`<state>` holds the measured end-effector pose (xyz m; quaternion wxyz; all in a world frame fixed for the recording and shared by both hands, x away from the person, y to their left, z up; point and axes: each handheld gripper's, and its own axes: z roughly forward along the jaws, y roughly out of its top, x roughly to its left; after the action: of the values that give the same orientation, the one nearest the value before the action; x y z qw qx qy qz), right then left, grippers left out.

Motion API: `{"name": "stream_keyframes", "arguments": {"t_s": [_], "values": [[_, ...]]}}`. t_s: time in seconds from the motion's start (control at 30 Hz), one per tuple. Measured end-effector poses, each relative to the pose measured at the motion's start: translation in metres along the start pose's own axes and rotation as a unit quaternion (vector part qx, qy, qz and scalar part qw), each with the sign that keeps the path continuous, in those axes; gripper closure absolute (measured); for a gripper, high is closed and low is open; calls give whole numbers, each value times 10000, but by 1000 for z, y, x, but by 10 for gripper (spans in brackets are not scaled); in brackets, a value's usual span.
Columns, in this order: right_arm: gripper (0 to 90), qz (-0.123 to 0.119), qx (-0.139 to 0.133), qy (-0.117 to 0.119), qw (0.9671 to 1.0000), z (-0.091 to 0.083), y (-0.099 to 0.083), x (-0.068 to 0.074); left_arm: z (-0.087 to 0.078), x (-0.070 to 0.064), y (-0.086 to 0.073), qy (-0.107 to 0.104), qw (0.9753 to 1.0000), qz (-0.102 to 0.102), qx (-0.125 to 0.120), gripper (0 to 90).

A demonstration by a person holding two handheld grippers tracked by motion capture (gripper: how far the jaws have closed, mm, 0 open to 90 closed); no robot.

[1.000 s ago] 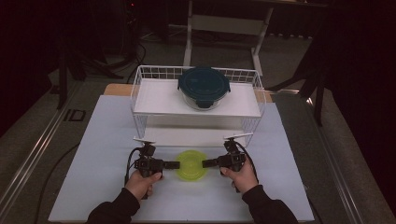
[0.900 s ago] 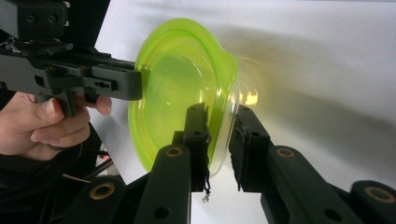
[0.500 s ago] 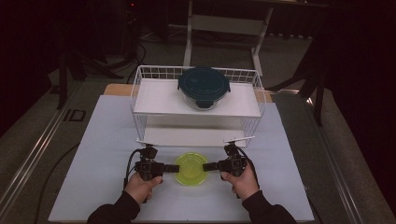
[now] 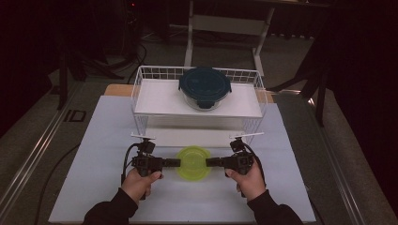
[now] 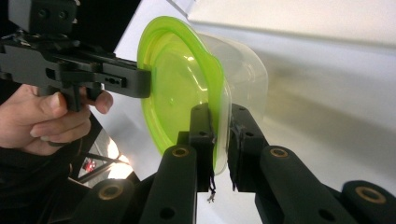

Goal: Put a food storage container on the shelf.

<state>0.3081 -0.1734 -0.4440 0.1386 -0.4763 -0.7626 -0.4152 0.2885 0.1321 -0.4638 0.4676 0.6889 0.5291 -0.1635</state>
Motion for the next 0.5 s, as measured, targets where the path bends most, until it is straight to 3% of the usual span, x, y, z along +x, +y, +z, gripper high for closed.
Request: {"name": "stream_keyframes", "arguments": {"t_s": [0.5], "values": [[813,-182,-404,72,9990,-34,15,24,-23,-39,23,24,9987,458,-235,803]]}}
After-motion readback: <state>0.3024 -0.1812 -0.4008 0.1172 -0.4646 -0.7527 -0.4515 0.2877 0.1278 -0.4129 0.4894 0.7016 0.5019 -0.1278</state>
